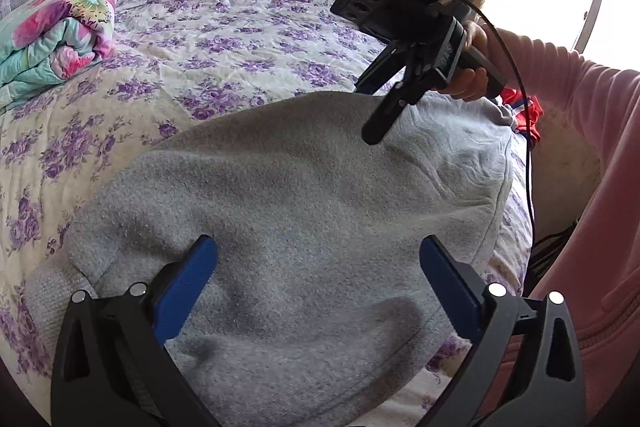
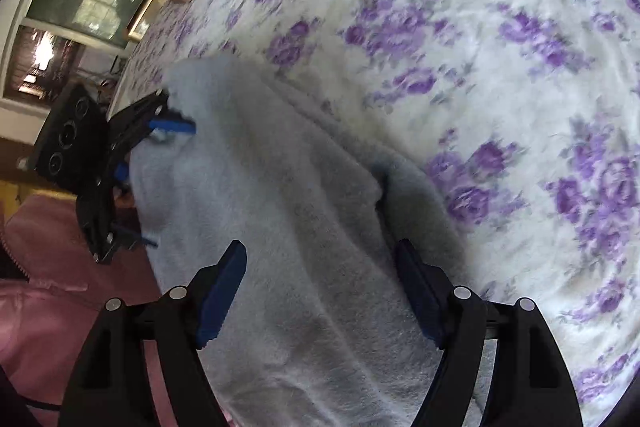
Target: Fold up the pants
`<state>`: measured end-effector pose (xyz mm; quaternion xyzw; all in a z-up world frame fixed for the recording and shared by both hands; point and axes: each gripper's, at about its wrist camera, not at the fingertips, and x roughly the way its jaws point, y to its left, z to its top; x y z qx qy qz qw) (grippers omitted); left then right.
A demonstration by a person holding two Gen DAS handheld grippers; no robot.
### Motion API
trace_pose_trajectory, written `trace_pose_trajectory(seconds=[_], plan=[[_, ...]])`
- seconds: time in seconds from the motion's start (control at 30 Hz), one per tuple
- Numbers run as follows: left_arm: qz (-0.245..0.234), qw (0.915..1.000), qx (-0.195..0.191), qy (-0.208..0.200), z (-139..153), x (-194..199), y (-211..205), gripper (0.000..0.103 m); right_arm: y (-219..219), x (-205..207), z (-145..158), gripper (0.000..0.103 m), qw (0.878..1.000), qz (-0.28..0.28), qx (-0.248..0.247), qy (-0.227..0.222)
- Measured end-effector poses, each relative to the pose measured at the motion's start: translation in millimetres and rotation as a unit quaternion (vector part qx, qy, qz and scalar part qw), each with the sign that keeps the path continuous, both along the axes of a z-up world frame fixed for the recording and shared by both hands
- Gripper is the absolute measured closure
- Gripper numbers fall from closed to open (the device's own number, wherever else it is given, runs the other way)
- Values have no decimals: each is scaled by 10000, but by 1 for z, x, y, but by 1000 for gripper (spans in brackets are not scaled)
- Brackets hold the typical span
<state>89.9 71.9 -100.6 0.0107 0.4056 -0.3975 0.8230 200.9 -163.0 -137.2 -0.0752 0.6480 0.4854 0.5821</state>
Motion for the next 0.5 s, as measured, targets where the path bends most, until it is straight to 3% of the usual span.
trace_pose_trajectory(seconds=[0.3, 0.4, 0.43, 0.5], plan=[[13, 10000, 53, -17, 0, 1, 1, 4, 5, 5, 19, 22, 9870, 163, 1523, 493], [18, 10000, 53, -22, 0, 1, 1, 4, -13, 25, 22, 22, 9714, -766, 2177, 559], [29, 10000, 49, -26, 0, 2, 2, 4, -25, 36, 18, 23, 9631, -1338, 2267, 560], [64, 10000, 35, -20, 0, 5, 2, 4, -35, 49, 0, 29, 9510, -1924, 2246, 902]])
